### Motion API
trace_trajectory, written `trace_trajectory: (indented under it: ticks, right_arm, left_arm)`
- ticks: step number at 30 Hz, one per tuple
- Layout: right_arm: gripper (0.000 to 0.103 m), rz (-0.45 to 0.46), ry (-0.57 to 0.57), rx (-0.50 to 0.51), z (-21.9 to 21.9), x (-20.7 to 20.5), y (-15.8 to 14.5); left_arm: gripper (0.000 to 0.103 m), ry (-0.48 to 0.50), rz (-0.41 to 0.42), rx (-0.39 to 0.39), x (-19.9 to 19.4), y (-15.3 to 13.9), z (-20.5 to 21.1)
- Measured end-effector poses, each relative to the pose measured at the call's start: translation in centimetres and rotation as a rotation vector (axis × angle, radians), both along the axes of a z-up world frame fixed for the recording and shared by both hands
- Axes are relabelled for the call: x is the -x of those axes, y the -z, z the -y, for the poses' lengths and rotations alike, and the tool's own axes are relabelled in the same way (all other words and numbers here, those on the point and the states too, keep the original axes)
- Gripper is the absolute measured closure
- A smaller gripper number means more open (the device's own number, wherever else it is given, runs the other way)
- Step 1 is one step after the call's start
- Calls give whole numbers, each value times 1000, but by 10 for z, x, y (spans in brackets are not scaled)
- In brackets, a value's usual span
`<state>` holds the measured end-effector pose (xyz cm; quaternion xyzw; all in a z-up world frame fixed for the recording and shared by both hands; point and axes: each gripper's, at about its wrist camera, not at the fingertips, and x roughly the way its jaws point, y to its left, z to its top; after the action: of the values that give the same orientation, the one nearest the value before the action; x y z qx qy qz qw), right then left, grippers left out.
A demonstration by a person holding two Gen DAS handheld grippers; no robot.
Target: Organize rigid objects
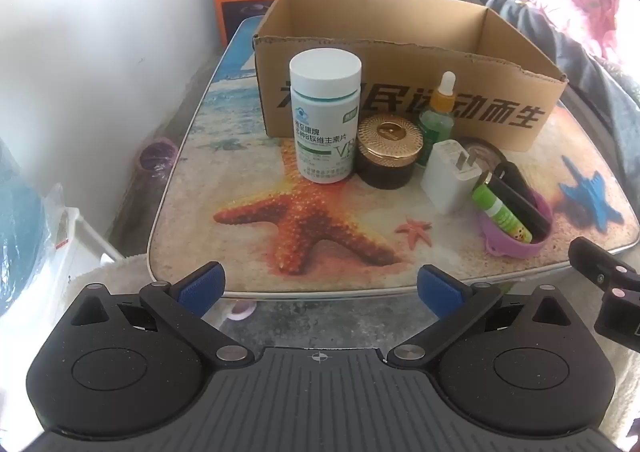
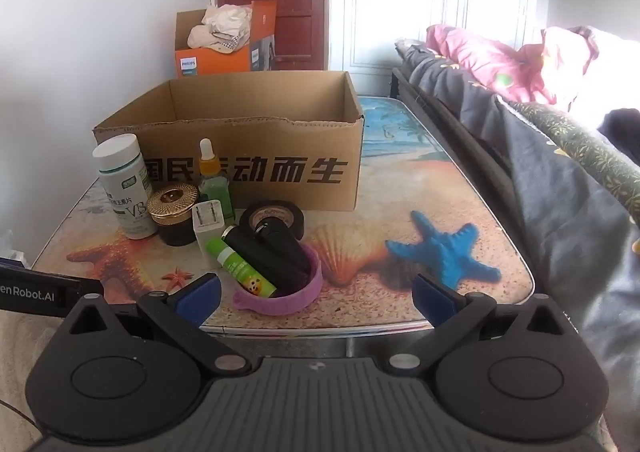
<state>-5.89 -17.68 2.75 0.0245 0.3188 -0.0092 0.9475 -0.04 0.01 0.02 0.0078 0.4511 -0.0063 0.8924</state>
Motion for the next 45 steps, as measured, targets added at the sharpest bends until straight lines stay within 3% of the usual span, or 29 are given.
trace_trajectory:
  ticks: [5,12,20,45]
  right_arm:
    - [0,-13,-21,-43,3,2,1]
    - [0,-25,-21,-8,-2,-6,-8]
    - [0,-28,-24,-14,0,-7,-8]
    - [0,-44,-44,-32,-3,-10,-6]
  left_arm:
    - [0,12,6,17,-1,4,-3]
    - [0,9,13,-56,-1,2,6]
    - [0,1,9,-80,-3,3,7]
    - [0,-12,-24,-80,-7,10,5]
